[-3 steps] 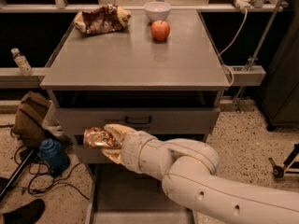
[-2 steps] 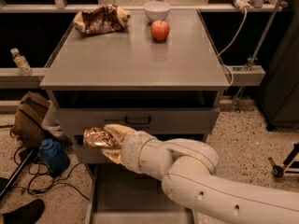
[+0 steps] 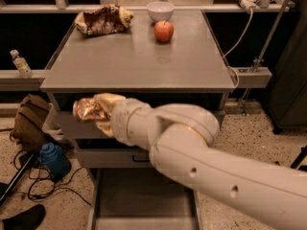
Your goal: Pick orange can from bottom drawer and place on counter
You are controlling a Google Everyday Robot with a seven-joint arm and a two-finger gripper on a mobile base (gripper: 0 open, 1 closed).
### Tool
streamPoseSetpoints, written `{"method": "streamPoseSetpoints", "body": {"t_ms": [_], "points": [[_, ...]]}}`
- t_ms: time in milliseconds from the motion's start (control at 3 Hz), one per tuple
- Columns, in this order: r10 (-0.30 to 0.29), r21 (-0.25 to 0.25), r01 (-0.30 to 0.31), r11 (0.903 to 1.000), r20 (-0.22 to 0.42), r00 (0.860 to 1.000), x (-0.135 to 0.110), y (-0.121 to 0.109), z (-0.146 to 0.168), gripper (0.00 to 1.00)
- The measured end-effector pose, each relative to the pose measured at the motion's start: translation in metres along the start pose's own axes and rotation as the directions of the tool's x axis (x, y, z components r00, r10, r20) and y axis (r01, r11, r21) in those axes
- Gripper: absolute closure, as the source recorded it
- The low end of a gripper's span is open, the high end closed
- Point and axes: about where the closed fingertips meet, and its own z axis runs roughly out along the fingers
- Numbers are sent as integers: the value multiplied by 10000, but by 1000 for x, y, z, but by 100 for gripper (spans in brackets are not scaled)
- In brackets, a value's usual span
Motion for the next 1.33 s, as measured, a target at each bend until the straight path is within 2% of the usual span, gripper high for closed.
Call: {"method": "streamPoseSetpoints", "body": {"t_ms": [333, 667, 1000, 1333], "points": [[-905, 332, 934, 9951, -780, 9928, 10, -72, -5, 100], [-1103, 909, 1255, 9879, -1567, 9815, 41, -121, -24, 100], [-841, 1232, 1070, 9866, -1781, 9804, 74, -137, -27, 100], [-532, 1427, 779, 9867, -1692, 9841, 104, -141, -15, 100]]}}
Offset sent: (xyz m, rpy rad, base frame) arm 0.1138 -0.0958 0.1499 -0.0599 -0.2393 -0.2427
